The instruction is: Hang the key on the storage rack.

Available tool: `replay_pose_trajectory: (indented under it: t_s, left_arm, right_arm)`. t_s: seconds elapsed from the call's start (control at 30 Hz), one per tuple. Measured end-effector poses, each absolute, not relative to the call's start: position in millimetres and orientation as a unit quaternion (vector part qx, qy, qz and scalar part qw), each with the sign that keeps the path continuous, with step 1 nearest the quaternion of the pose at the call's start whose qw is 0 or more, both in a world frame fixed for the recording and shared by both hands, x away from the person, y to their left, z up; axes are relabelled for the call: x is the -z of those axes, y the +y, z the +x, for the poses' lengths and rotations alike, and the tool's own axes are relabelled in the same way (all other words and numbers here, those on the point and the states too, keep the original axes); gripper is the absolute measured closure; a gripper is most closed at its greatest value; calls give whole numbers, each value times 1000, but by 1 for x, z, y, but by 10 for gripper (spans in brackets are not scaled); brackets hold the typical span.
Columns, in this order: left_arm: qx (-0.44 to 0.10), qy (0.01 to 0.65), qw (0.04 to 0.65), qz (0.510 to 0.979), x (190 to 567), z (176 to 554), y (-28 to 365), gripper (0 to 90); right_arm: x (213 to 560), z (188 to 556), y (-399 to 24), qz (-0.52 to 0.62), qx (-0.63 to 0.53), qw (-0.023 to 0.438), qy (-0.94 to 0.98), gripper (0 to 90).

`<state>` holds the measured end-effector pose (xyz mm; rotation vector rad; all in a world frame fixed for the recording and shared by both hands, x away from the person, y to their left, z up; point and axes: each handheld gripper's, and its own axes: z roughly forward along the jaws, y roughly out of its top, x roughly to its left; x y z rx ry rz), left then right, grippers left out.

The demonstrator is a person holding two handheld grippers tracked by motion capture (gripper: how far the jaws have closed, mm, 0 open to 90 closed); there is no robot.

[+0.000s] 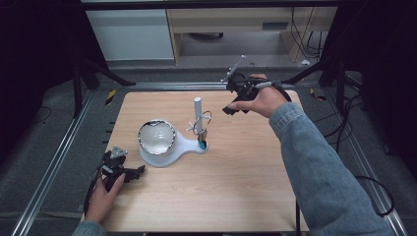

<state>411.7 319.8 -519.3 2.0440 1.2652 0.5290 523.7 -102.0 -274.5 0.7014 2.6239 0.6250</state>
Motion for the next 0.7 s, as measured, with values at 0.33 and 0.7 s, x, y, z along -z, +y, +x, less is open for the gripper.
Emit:
replay_pose_trajectory:
  t_s: [0.33,0.7]
  left_arm:
    - [-203,485,335,782,519,412,320,0]
    - [-202,485,335,782,519,412,320,0]
  right_arm:
    - [298,517,-127,252,-232,171,924,81]
    - [324,503,-161,272,-231,185,916,123]
